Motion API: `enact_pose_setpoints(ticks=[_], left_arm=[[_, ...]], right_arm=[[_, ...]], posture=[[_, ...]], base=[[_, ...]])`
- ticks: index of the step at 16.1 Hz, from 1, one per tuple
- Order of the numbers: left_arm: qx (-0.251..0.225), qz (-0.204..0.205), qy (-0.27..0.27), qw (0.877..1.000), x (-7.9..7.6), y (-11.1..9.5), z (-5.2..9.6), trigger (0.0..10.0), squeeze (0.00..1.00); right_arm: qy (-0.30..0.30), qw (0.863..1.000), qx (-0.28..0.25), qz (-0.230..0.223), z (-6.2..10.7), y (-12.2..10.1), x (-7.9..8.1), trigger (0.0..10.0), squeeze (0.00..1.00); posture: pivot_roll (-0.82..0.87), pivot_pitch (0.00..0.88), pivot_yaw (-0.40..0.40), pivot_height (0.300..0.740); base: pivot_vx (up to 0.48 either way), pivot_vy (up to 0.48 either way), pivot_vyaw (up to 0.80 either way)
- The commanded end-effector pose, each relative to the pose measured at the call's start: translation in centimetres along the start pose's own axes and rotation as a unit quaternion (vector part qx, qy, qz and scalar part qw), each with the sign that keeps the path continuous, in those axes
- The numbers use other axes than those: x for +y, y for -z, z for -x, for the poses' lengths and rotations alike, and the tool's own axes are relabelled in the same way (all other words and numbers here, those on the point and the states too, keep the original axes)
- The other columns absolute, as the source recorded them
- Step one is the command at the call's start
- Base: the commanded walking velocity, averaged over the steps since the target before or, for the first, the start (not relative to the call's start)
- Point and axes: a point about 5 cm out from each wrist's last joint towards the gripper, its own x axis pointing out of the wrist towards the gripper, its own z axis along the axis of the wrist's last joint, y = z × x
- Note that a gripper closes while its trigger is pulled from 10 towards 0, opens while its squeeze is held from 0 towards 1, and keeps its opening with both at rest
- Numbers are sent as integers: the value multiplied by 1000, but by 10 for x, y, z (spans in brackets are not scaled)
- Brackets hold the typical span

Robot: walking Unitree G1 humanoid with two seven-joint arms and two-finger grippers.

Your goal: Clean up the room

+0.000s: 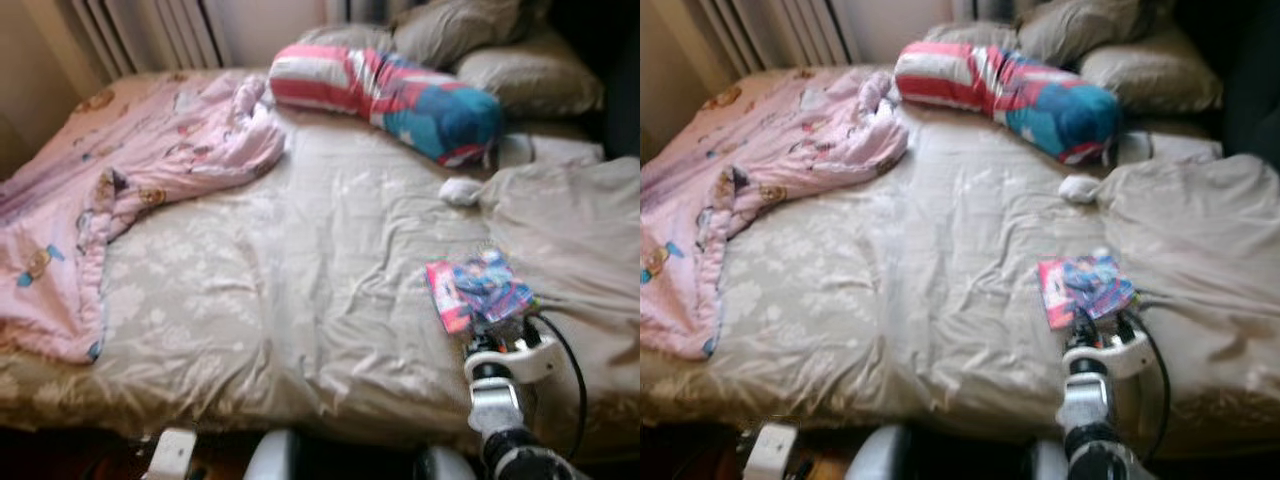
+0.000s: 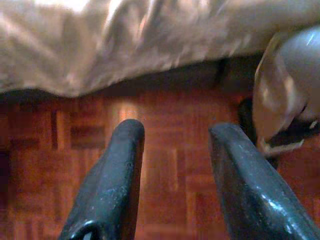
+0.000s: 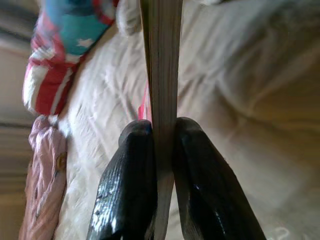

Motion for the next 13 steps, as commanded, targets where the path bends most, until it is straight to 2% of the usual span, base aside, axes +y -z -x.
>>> enact_pose_setpoints(ticks=[1, 5, 7, 11, 13], left_arm=[[5, -23, 2, 1000, 8, 8, 5, 10000, 0], [18, -50, 18, 998, 13, 27, 18, 10000, 0], [9, -56, 21, 998, 13, 29, 20, 10000, 0], [-22, -71, 37, 997, 8, 23, 21, 10000, 0], [-25, -77, 43, 996, 6, 26, 23, 10000, 0]], right_arm=[[-7, 1000, -13, -21, -6, -3, 9, 10000, 0], [6, 999, -20, -41, -7, -6, 8, 10000, 0], [7, 999, -7, -34, -7, -2, 10, 10000, 0], [-1, 999, -20, -33, -12, -10, 15, 10000, 0], [4, 999, -33, -39, -12, -16, 12, 10000, 0]], posture=[[204, 218, 120, 636], [274, 272, 153, 636], [304, 283, 155, 636], [321, 303, 163, 636], [319, 307, 162, 636]], base=[[0, 0, 0], [0, 0, 0], [0, 0, 0], [0, 0, 0], [0, 0, 0]])
